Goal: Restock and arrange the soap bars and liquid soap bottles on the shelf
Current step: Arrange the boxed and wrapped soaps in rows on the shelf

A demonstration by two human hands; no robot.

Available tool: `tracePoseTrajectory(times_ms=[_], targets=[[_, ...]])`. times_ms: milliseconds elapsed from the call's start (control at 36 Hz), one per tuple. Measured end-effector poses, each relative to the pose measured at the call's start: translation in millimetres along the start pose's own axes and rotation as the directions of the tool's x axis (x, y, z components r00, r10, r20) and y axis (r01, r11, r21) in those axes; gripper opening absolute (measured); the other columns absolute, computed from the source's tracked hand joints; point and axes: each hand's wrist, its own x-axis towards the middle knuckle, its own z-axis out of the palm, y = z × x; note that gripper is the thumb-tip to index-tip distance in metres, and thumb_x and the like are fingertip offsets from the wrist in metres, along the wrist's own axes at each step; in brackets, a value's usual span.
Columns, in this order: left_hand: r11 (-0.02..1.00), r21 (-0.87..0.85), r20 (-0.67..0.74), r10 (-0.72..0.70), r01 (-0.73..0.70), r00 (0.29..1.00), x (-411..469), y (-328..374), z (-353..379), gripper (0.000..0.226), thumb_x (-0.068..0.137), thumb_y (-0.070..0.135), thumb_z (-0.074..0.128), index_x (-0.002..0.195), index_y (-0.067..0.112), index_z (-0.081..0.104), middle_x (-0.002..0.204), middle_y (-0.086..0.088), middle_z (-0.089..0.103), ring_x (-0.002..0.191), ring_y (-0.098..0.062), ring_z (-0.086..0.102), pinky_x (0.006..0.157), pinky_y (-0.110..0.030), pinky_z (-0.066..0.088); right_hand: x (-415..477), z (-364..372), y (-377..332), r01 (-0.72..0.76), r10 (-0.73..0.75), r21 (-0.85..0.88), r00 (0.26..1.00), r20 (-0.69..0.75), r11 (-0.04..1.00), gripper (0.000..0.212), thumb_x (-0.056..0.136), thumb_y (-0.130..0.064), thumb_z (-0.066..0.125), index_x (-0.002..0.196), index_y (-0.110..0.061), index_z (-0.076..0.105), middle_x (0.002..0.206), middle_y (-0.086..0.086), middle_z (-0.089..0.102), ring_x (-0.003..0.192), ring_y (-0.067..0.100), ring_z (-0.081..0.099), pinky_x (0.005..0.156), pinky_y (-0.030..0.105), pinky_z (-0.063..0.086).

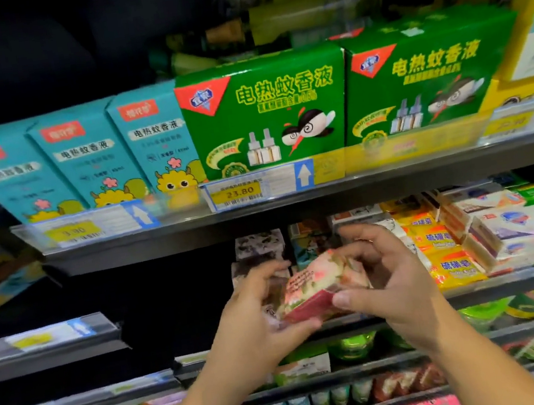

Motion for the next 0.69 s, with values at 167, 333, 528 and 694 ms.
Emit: tracePoseTrajectory(times_ms=[167, 333, 528, 694], targets=[[0.979, 0.195, 0.001, 0.060, -0.059, 0.998, -2.4, -5.7, 18.3, 0.079, 0.064, 0.037, 0.086, 0.133, 0.037, 0.049, 0.113, 0.032, 0.048, 0.109, -0.003, 0.057, 0.088, -0.014, 0.046, -8.7, 16.7, 0.1, 0.051, -0.023, -0.180, 0.987, 0.157, 0.982, 0.079, 0.060, -0.002, 0.093, 0.117, -0.046, 0.059, 0.104, -0.008, 0.070, 0.098, 0.012, 0.069, 0.077, 0.021, 0.054], [0.978, -0.170, -0.088, -0.136, 0.120, 0.987, -2.9, -2.4, 5.4, 0.072, 0.058, 0.013, 0.096, 0.112, 0.037, 0.055, 0.104, 0.012, 0.067, 0.101, 0.005, 0.063, 0.075, -0.014, 0.052, -0.2, -8.5, -6.4, 0.014, 0.005, -0.209, 0.996, 0.094, 0.978, 0.068, 0.058, -0.024, 0.091, 0.115, -0.047, 0.061, 0.106, -0.009, 0.071, 0.102, 0.011, 0.067, 0.081, 0.026, 0.056], [0.700, -0.659, 0.061, -0.315, 0.275, 0.947, 12.5, 17.3, 2.7, 0.046, 0.063, 0.023, 0.089, 0.103, 0.017, 0.067, 0.084, -0.008, 0.072, 0.073, -0.022, 0.067, 0.052, -0.028, 0.051, -2.3, -13.5, -13.4, -0.244, 0.249, -0.063, 0.965, 0.082, 0.968, 0.038, 0.078, -0.023, 0.081, 0.112, -0.027, 0.066, 0.095, 0.005, 0.072, 0.085, 0.009, 0.068, 0.069, 0.021, 0.054], [0.659, -0.515, 0.257, -0.492, 0.548, 0.832, 13.2, 14.6, 16.8, 0.028, 0.090, 0.037, 0.067, 0.097, 0.011, 0.068, 0.067, -0.010, 0.064, 0.050, -0.018, 0.050, 0.043, -0.026, 0.026, -13.2, -5.6, -0.6, -0.543, 0.549, -0.099, 0.834, 0.045, 0.834, 0.016, 0.091, -0.047, 0.065, 0.086, -0.033, 0.069, 0.098, 0.003, 0.073, 0.079, 0.019, 0.071, 0.071, 0.024, 0.048]])
